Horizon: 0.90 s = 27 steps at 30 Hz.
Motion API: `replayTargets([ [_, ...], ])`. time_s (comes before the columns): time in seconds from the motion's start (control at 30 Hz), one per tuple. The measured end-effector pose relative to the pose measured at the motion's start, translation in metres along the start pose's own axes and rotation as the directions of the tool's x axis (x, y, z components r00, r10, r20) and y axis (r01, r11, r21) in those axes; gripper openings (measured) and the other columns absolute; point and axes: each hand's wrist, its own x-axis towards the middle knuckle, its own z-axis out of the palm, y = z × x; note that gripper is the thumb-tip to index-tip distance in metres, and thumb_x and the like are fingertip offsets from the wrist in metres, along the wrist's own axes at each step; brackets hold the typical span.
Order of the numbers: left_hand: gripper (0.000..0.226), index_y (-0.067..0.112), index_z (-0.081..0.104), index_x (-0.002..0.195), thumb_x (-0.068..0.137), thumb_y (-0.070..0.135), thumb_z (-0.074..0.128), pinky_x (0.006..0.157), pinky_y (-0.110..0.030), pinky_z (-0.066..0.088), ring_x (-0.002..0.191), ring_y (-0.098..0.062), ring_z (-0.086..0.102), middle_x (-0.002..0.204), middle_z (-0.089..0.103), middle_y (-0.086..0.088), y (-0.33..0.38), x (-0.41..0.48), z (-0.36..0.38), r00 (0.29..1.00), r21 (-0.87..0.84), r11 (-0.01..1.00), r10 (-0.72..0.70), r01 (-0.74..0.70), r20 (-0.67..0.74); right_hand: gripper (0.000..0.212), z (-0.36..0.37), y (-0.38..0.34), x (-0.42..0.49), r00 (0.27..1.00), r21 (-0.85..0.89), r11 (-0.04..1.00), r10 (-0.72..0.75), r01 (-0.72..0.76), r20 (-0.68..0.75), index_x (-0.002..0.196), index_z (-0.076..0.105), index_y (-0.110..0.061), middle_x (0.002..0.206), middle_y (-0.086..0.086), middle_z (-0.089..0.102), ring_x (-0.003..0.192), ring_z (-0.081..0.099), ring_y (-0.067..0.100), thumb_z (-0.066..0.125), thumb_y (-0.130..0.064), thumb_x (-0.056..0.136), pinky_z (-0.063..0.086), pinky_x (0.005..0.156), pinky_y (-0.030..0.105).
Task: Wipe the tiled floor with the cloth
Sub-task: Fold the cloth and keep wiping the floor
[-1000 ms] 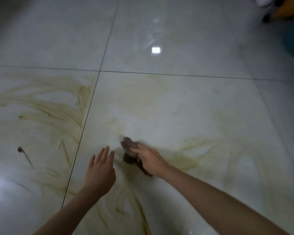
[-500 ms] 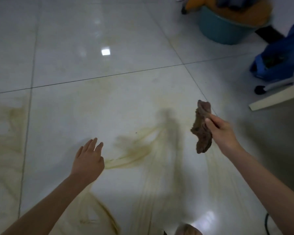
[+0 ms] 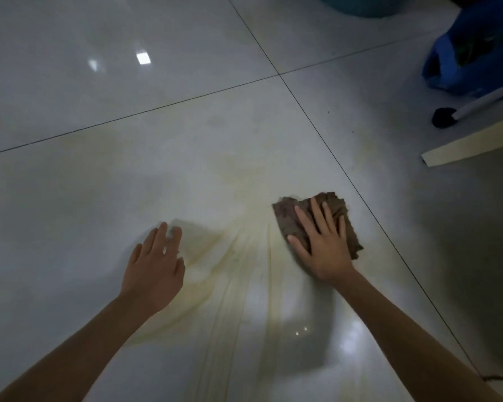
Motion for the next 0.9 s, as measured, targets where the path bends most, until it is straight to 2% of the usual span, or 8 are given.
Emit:
replayTargets([
  [0.07,0.057,0.018,0.013,0.154,0.102,0.034,0.029,0.118,-0.037,0.012,0.149,-0.022,0.004,0.162,0.002,-0.006,0.003,0.008,0.003,1.0,-0.02,1.0,-0.02,0.019,-0.015,0.064,-0.005,0.022,0.011,0.997,-0.05,0.998,-0.04,0.037,-0.061,0.15,0.033,-0.027,0.16,0.005,0.02,0.148,0.018,0.026,0.03,-0.057,0.094,0.012,0.116,0.06],
  [0.17,0.055,0.018,0.02,0.154,0.102,0.036,0.02,0.119,-0.035,0.012,0.149,-0.019,0.004,0.162,0.005,-0.003,0.004,0.015,0.008,0.999,-0.063,0.997,-0.041,0.039,-0.03,0.069,-0.014,0.053,0.056,0.984,-0.077,0.984,0.157,-0.163,-0.084,0.152,0.026,-0.031,0.161,0.006,0.019,0.148,0.016,0.028,0.021,-0.061,0.091,0.005,0.115,0.064],
  [0.3,0.063,0.013,0.036,0.147,0.091,0.035,0.018,0.116,-0.035,0.021,0.148,-0.021,0.018,0.158,0.022,-0.004,0.006,0.011,0.004,0.998,-0.127,0.992,-0.022,0.014,-0.064,0.068,0.005,-0.007,0.081,0.925,-0.033,0.938,0.334,-0.345,-0.182,0.152,0.024,-0.031,0.16,0.007,0.019,0.147,0.013,0.037,0.028,-0.063,0.093,0.007,0.114,0.065],
  [0.4,0.061,0.012,0.046,0.142,0.089,0.031,0.024,0.111,-0.037,0.032,0.144,-0.017,0.026,0.154,0.033,-0.002,0.005,0.013,0.001,0.995,-0.23,0.973,-0.045,0.022,-0.094,0.057,0.04,-0.104,0.04,0.971,-0.034,0.999,-0.012,0.004,-0.24,0.147,0.04,-0.029,0.156,0.007,0.031,0.145,0.021,0.039,0.042,-0.051,0.095,0.015,0.112,0.066],
  [0.5,0.048,0.013,0.049,0.14,0.096,0.021,0.033,0.105,-0.039,0.038,0.139,-0.017,0.035,0.149,0.042,-0.002,-0.002,0.014,0.002,0.983,-0.377,0.925,-0.107,0.044,-0.148,0.053,0.063,-0.168,-0.006,0.918,0.011,0.92,-0.39,0.392,-0.071,0.147,0.037,-0.035,0.159,0.002,0.025,0.148,0.013,0.033,0.04,-0.049,0.096,0.014,0.114,0.06],
  [0.63,0.046,0.017,0.047,0.14,0.095,0.026,0.039,0.102,-0.034,0.037,0.129,-0.018,0.047,0.146,0.045,0.005,-0.015,0.008,0.005,0.976,-0.522,0.852,-0.145,0.038,-0.165,0.046,0.04,-0.115,0.021,0.817,-0.041,0.817,-0.576,0.575,-0.02,0.14,0.049,-0.03,0.152,0.004,0.04,0.141,0.034,0.029,0.039,-0.043,0.097,0.024,0.113,0.054],
  [0.77,0.054,0.022,0.046,0.14,0.091,0.036,0.028,0.105,-0.027,0.029,0.128,-0.002,0.037,0.146,0.036,0.017,-0.021,0.005,0.007,0.98,-0.552,0.833,-0.081,-0.032,-0.179,0.054,-0.006,0.005,0.082,0.946,-0.246,0.932,-0.301,0.265,-0.121,0.135,0.056,-0.022,0.144,0.014,0.048,0.136,0.041,0.037,0.04,-0.05,0.092,0.025,0.106,0.064],
  [0.9,0.04,0.021,0.044,0.141,0.101,0.021,0.036,0.109,-0.022,0.023,0.138,0.0,0.028,0.152,0.026,0.021,-0.022,0.004,0.006,0.984,-0.629,0.775,-0.06,-0.06,-0.168,0.073,-0.016,0.022,0.106,0.982,-0.108,0.985,0.117,-0.134,-0.151,0.146,0.042,-0.019,0.158,0.013,0.026,0.146,0.016,0.039,0.025,-0.061,0.089,0.006,0.116,0.061],
])
